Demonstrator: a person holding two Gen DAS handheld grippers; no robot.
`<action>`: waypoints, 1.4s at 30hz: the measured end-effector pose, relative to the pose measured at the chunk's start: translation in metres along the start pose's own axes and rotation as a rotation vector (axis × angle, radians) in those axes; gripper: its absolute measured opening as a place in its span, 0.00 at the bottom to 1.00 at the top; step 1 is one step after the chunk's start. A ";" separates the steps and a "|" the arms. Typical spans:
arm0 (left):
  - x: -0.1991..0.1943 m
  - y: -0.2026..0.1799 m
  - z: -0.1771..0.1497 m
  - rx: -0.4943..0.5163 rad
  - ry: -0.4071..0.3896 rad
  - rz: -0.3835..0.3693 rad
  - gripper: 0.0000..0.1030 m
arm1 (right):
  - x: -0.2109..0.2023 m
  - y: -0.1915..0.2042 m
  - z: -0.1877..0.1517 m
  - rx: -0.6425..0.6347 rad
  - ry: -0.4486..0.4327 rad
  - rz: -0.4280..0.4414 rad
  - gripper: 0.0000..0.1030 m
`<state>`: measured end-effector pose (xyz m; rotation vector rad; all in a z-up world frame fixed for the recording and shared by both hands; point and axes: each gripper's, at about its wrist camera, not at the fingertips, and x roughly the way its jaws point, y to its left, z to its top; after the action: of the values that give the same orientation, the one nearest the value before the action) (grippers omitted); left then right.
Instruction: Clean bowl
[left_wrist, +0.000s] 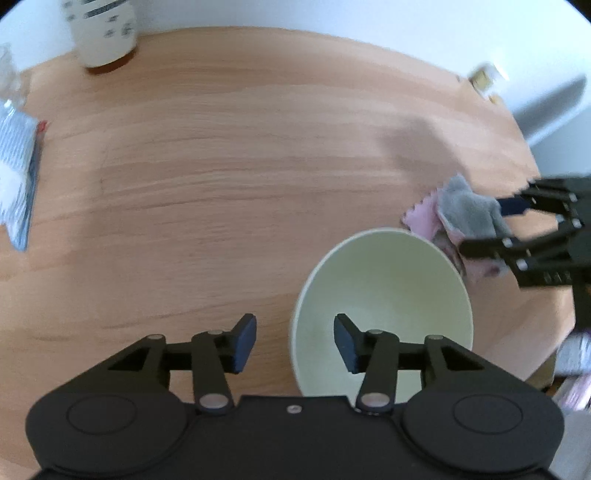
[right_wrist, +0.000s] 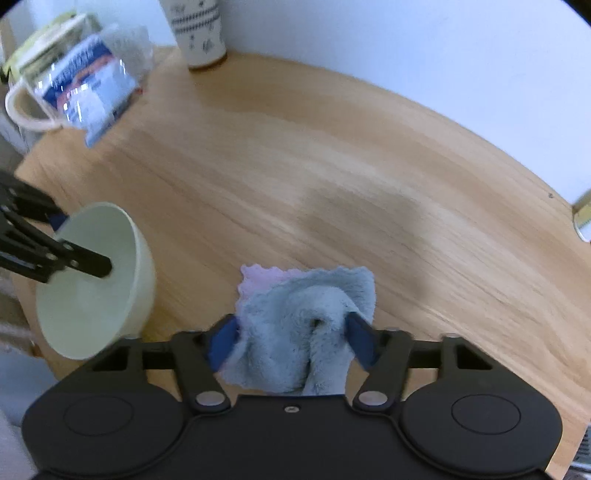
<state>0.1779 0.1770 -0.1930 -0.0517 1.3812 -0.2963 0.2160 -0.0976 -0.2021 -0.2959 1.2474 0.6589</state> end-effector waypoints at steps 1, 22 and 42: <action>0.001 -0.003 0.002 0.028 0.009 0.005 0.49 | 0.002 0.000 -0.001 -0.001 0.011 0.000 0.53; 0.016 -0.035 0.066 0.507 0.168 0.027 0.83 | 0.002 -0.005 -0.035 0.150 -0.056 0.048 0.33; 0.033 -0.051 0.084 0.825 0.410 -0.156 0.31 | -0.003 -0.017 -0.059 0.369 -0.061 0.143 0.26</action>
<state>0.2561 0.1088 -0.1980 0.6150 1.5625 -1.0304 0.1801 -0.1447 -0.2199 0.1193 1.3116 0.5408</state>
